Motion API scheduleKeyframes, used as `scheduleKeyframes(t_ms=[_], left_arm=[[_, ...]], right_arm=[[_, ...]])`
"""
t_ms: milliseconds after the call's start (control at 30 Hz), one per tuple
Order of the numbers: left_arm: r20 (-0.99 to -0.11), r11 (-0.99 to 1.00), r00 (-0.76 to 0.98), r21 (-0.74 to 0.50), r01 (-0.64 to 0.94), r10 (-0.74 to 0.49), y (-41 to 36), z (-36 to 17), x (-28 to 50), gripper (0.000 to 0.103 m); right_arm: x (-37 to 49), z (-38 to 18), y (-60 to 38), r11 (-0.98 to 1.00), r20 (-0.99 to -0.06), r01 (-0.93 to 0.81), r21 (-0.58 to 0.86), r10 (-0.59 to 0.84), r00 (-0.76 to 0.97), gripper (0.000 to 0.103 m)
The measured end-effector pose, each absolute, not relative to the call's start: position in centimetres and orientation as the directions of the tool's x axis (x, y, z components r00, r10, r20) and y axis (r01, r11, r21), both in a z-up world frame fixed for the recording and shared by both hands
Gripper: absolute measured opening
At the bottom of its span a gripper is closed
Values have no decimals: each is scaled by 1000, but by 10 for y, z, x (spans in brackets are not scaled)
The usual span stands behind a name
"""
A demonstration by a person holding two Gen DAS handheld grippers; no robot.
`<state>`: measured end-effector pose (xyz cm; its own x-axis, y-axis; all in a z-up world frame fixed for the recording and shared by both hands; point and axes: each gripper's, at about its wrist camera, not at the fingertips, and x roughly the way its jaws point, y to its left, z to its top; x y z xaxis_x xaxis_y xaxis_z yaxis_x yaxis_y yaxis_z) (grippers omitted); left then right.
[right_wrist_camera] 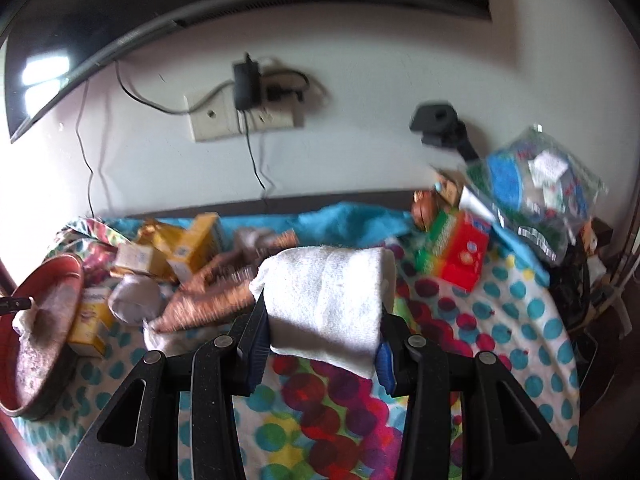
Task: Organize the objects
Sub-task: 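Withdraw the open left gripper from the bundle in the tray, then carry the white towel roll into the red tray and open the right gripper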
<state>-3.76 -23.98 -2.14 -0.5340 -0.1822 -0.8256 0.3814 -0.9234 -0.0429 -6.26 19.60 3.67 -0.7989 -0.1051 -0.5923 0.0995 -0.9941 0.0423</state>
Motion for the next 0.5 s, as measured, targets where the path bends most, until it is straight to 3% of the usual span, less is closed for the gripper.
scheduleKeyframes(t_ms=[133, 500], left_arm=[[-818, -927, -552, -63, 370, -164, -239, -17, -36, 52], [-813, -914, -560, -90, 396, -162, -253, -13, -30, 52]], right_arm=[[-59, 58, 177, -988, -559, 148, 55, -153, -815, 41], [-53, 62, 43, -876, -610, 470, 108, -432, -665, 41]])
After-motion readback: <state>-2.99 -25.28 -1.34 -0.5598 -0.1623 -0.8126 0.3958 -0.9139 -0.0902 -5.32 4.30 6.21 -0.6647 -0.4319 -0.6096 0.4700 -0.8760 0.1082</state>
